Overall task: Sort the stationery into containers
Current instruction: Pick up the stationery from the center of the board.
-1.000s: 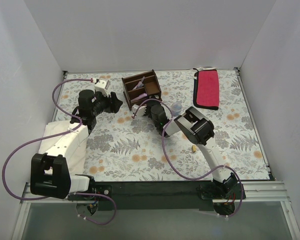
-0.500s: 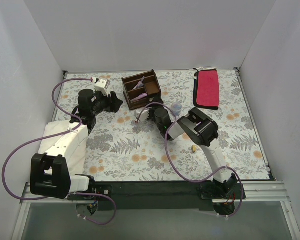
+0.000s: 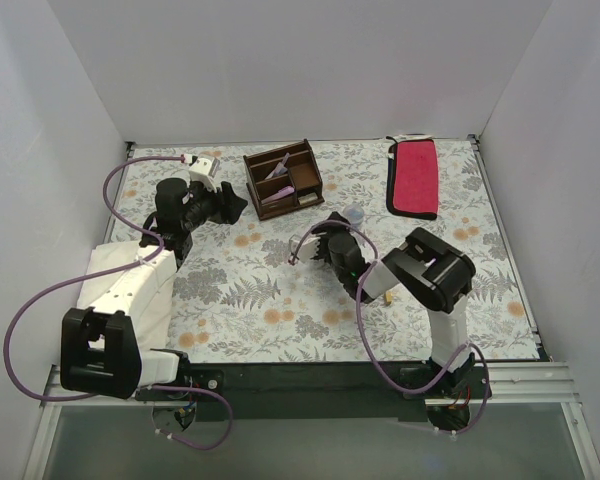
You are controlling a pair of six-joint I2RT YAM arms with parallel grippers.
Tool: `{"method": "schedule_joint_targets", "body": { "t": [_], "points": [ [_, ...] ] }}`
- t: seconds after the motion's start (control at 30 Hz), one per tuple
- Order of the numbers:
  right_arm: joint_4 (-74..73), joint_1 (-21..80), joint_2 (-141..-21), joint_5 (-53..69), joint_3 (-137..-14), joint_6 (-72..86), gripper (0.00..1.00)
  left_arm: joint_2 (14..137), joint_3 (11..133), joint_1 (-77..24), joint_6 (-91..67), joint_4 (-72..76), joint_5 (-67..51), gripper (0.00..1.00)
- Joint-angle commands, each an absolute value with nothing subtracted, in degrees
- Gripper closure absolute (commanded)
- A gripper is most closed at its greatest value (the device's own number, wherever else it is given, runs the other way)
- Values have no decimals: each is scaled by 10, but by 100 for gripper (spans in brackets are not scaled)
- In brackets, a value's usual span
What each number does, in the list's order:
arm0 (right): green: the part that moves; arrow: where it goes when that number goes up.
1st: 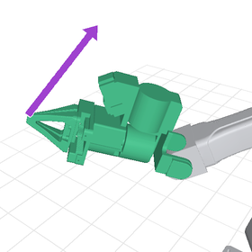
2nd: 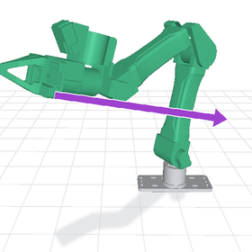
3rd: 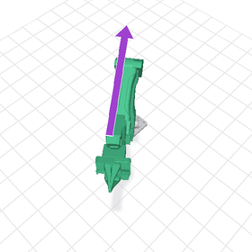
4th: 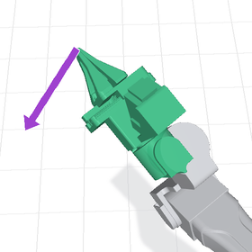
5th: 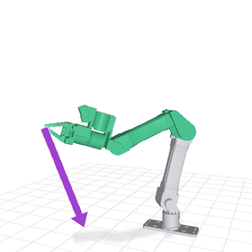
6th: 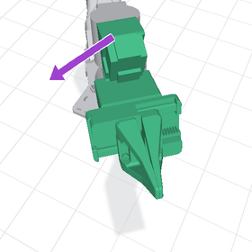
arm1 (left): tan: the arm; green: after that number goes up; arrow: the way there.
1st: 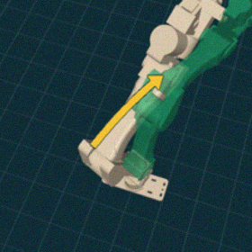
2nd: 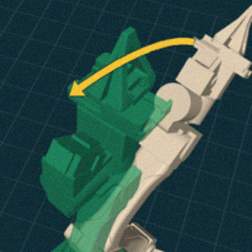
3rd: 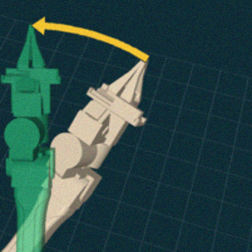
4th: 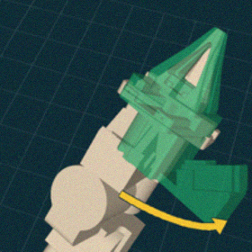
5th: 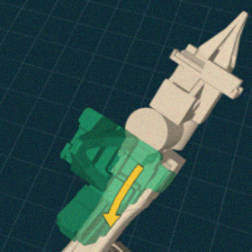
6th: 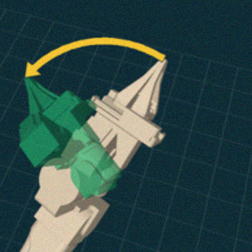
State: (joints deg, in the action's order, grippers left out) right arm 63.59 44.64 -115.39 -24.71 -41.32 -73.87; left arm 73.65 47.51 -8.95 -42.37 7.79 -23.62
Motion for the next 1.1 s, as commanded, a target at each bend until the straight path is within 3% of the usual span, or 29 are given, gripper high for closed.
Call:
{"method": "schedule_joint_targets", "body": {
  "t": [0.0,0.03,0.1,0.13,0.17,0.3,0.47,0.63,1.07],
  "points": [
    [517,442,-1017,-322,-434,-561,40,708,474,-89,-404,77,-244,46],
    [319,437,-985,-315,-453,-500,40,707,472,-89,-400,75,-243,46],
    [114,390,-888,-173,-501,-297,40,701,467,-89,-392,71,-243,46],
    [35,369,-866,-107,-541,-251,32,700,464,-89,-391,71,-246,46],
    [-79,338,-837,-38,-555,-190,31,697,464,-89,-392,74,-252,47],
    [-257,315,-810,-31,-592,-86,34,699,463,-89,-402,89,-253,46],
    [-315,240,-773,108,-533,53,38,711,468,-89,-414,107,-258,46],
    [-365,227,-765,91,-504,74,57,722,486,-89,-414,94,-274,46],
    [-370,217,-780,78,-423,104,60,727,488,-89,-398,83,-268,46]
  ]
}}
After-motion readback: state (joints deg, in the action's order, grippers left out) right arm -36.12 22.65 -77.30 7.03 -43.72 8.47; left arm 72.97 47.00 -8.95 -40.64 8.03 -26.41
